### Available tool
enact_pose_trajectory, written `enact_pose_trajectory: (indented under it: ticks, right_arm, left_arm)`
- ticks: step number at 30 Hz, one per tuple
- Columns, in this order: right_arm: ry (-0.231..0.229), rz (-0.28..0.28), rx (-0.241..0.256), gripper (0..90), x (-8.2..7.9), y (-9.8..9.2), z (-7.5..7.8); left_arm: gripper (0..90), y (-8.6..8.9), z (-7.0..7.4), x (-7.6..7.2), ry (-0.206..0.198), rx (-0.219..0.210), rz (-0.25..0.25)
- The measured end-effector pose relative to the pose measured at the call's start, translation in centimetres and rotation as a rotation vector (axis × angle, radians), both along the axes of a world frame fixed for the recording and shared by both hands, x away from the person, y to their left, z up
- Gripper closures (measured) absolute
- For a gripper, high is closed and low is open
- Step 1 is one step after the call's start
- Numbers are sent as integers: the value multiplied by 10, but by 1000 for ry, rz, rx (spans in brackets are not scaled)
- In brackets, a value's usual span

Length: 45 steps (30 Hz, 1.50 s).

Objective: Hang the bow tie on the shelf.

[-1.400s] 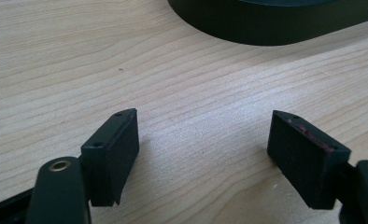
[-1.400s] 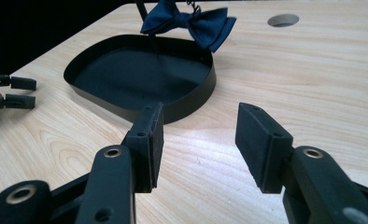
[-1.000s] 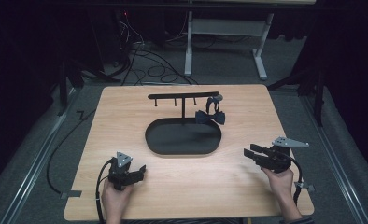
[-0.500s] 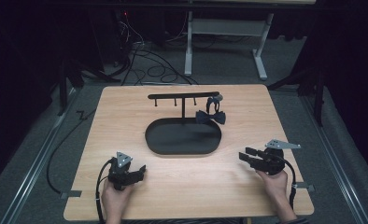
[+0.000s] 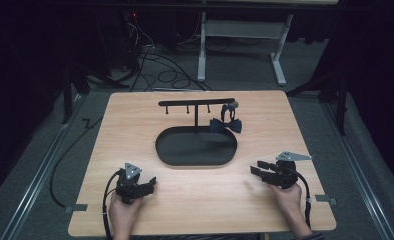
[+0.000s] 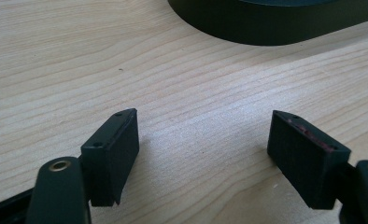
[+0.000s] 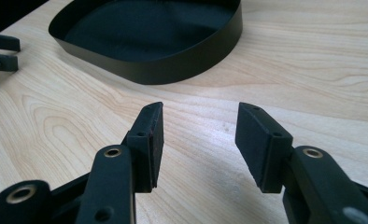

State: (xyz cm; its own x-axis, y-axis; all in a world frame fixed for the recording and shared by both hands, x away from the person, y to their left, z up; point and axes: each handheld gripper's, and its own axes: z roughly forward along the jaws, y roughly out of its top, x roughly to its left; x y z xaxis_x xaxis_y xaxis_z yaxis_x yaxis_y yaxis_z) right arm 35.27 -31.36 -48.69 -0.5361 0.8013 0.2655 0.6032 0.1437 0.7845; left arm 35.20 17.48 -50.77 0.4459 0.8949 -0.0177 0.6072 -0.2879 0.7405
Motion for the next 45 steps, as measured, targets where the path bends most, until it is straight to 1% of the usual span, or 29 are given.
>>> enact_pose_trajectory:
  ticks: [9,15,22,26,32,37,40,41,42,44,45]
  right_arm:
    - [14,8,-29,537,3,7,-6]
    - [8,9,-56,541,4,12,-9]
    - [12,9,-86,544,6,18,-13]
    - [17,3,-97,543,6,20,-14]
    - [8,-13,-120,548,5,22,-13]
    - [3,-11,-152,549,5,25,-14]
    - [8,-12,-172,537,6,27,-15]
    - [12,-12,-184,531,6,28,-15]
    - [0,-7,-198,522,6,29,-15]
    - [-7,-7,-226,504,5,32,-15]
    - [-28,2,-262,496,4,35,-15]
  left_arm:
    - [255,0,0,0,0,0,0]
    - [255,0,0,0,0,0,0]
    - [255,0,0,0,0,0,0]
    - [255,0,0,0,0,0,0]
    - [255,0,0,0,0,-1,0]
    - [255,0,0,0,0,-1,0]
    - [255,0,0,0,0,-1,0]
    - [255,0,0,0,0,-1,0]
    - [255,0,0,0,0,-1,0]
    - [255,0,0,0,0,0,0]
    - [255,0,0,0,0,0,0]
